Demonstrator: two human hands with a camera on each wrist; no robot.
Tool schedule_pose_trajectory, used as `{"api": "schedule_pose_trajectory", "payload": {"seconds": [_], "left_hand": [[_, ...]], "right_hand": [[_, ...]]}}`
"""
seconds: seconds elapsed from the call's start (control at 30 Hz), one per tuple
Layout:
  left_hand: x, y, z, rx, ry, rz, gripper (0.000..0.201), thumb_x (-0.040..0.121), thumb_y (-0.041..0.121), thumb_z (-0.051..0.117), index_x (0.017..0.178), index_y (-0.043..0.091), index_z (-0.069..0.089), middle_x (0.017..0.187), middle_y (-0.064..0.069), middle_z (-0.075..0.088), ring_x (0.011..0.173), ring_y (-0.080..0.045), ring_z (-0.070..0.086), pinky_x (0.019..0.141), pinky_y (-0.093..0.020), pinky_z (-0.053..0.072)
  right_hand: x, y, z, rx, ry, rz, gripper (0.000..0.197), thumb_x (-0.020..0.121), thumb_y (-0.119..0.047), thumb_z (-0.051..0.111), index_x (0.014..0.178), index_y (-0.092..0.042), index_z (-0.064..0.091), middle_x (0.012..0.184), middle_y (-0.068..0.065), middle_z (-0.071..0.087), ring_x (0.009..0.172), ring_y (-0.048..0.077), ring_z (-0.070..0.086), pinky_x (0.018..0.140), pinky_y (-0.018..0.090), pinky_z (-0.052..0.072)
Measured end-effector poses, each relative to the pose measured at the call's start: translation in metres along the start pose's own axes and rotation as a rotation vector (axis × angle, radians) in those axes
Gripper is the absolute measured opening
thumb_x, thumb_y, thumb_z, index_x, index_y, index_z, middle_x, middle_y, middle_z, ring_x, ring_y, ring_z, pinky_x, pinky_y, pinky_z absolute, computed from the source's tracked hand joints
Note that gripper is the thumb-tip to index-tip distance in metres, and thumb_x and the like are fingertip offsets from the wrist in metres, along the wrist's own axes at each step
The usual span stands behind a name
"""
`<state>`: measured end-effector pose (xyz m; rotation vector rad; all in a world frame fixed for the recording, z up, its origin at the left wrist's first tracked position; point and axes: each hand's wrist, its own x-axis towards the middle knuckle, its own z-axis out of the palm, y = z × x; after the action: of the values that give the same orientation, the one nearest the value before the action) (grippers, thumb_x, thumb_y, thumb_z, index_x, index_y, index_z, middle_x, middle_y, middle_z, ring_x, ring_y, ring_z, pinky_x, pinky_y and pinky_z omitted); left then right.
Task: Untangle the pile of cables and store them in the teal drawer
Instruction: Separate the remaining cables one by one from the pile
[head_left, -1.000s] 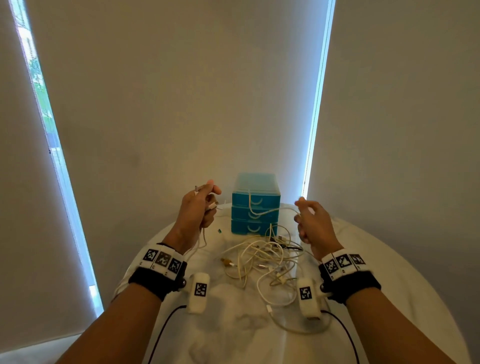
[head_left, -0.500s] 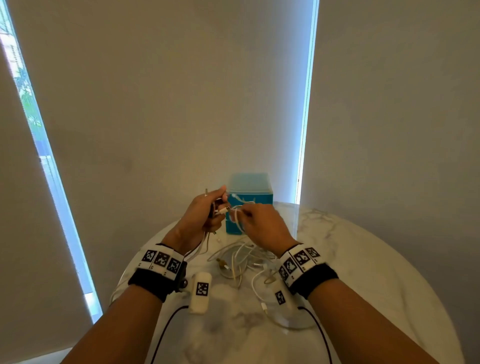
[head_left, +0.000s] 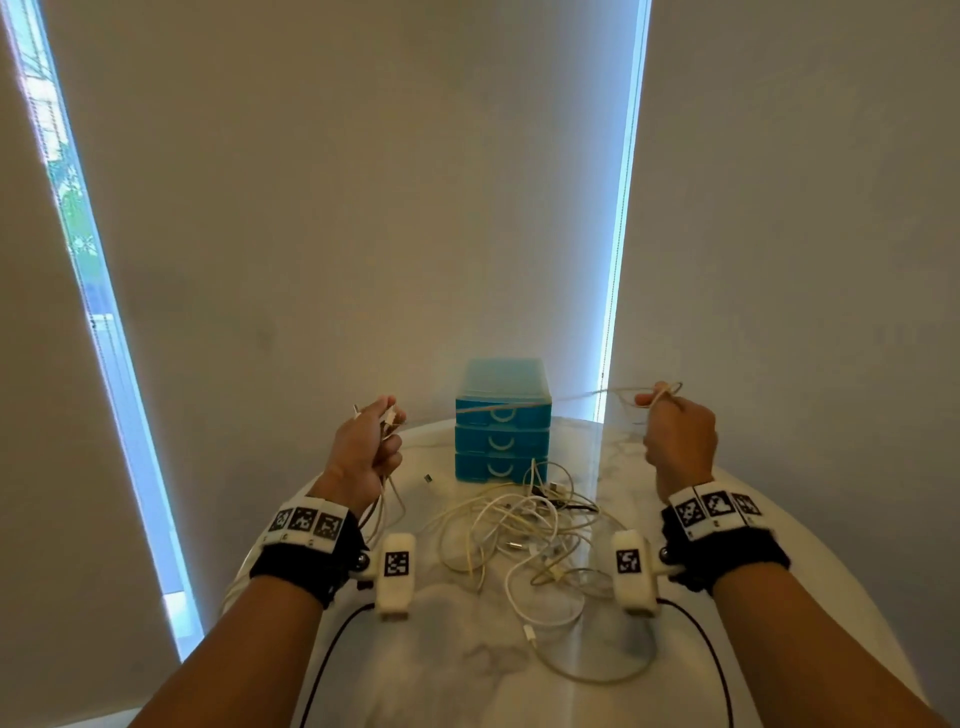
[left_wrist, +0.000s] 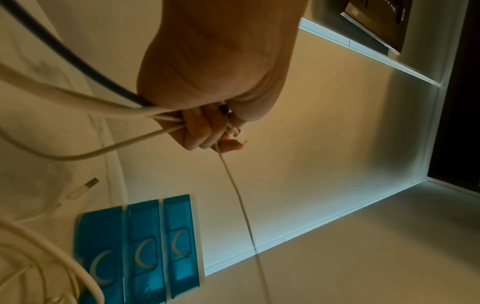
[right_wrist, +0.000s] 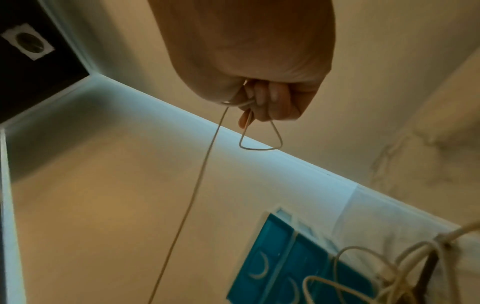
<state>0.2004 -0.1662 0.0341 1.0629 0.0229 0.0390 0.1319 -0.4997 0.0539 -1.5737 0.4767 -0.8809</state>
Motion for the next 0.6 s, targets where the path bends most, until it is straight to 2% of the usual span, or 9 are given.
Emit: {"api": "schedule_pose_trajectory", "payload": {"seconds": [0.07,0.13,0.2,0.27,0.33,0.4,0.5,0.57,0.6], "left_hand": [[0.001,0.001,0.0,0.041,0.052,0.041,0.013,0.111,0.027,0.05,0.111,0.021,0.062,0.075,0.001,0.054,0.039,-0.005,0.032,0.033,-0.019,0.024],[0.002,-0.003,0.002,0.118,0.127,0.112,0.018,0.112,0.027,0.046,0.12,0.024,0.061,0.075,0.0,0.049,0.042,-0.006,0.033,0.035,-0.02,0.025],[0.002,-0.004,0.004,0.156,0.196,0.172,0.018,0.112,0.026,0.044,0.127,0.026,0.054,0.074,-0.001,0.047,0.047,-0.008,0.034,0.037,-0.021,0.026],[0.0,-0.002,0.006,0.163,0.257,0.193,0.018,0.11,0.026,0.047,0.128,0.026,0.044,0.076,-0.001,0.048,0.049,-0.01,0.035,0.038,-0.022,0.026],[-0.004,0.003,0.006,0.186,0.272,0.254,0.018,0.11,0.025,0.048,0.126,0.028,0.042,0.081,-0.002,0.051,0.052,-0.01,0.038,0.039,-0.023,0.029],[-0.012,0.01,0.008,0.208,0.247,0.372,0.014,0.111,0.034,0.049,0.123,0.03,0.043,0.087,-0.002,0.053,0.059,-0.011,0.042,0.046,-0.025,0.033],[-0.027,0.006,0.026,0.309,0.162,0.506,0.019,0.111,0.046,0.048,0.113,0.027,0.053,0.089,0.0,0.055,0.071,-0.014,0.047,0.059,-0.03,0.04],[-0.037,-0.009,0.044,0.413,0.043,0.5,0.026,0.109,0.039,0.05,0.088,0.026,0.057,0.079,0.0,0.053,0.069,-0.015,0.046,0.06,-0.032,0.038],[-0.041,-0.015,0.05,0.453,-0.003,0.479,0.031,0.107,0.033,0.052,0.077,0.026,0.054,0.073,0.0,0.051,0.066,-0.015,0.043,0.059,-0.033,0.036]], "right_hand": [[0.005,0.006,-0.004,-0.061,0.018,0.006,0.04,0.107,-0.039,0.05,0.089,-0.024,0.082,0.08,0.006,0.071,0.078,0.03,0.065,0.076,0.046,0.057],[0.01,0.016,-0.008,-0.081,-0.03,0.07,0.036,0.107,-0.035,0.052,0.093,-0.017,0.081,0.078,0.006,0.068,0.069,0.027,0.061,0.063,0.04,0.056],[0.014,0.029,-0.011,-0.023,-0.208,0.265,0.025,0.104,-0.014,0.052,0.089,-0.006,0.069,0.071,0.007,0.054,0.052,0.019,0.045,0.042,0.027,0.038],[0.016,0.036,-0.015,0.132,-0.268,0.464,0.021,0.097,0.005,0.042,0.083,-0.004,0.054,0.072,0.01,0.042,0.049,0.018,0.033,0.04,0.023,0.033],[0.03,0.037,-0.021,0.217,-0.123,0.561,0.016,0.096,0.005,0.041,0.09,0.0,0.055,0.077,0.012,0.047,0.057,0.023,0.044,0.053,0.033,0.046],[0.043,0.034,-0.024,0.111,0.062,0.52,0.02,0.1,-0.006,0.05,0.11,0.003,0.064,0.098,0.015,0.065,0.08,0.028,0.063,0.074,0.036,0.051],[0.035,-0.008,0.013,0.441,0.244,0.287,0.031,0.098,0.002,0.052,0.129,0.001,0.059,0.116,0.021,0.063,0.097,0.037,0.071,0.071,0.031,0.049],[0.017,-0.044,0.064,0.601,0.078,0.19,0.03,0.098,0.011,0.05,0.123,-0.006,0.051,0.117,0.016,0.058,0.112,0.042,0.069,0.08,0.036,0.057],[-0.006,-0.072,0.09,0.578,-0.255,0.171,0.03,0.101,0.007,0.056,0.128,-0.005,0.051,0.119,0.014,0.058,0.118,0.04,0.067,0.092,0.037,0.059]]}}
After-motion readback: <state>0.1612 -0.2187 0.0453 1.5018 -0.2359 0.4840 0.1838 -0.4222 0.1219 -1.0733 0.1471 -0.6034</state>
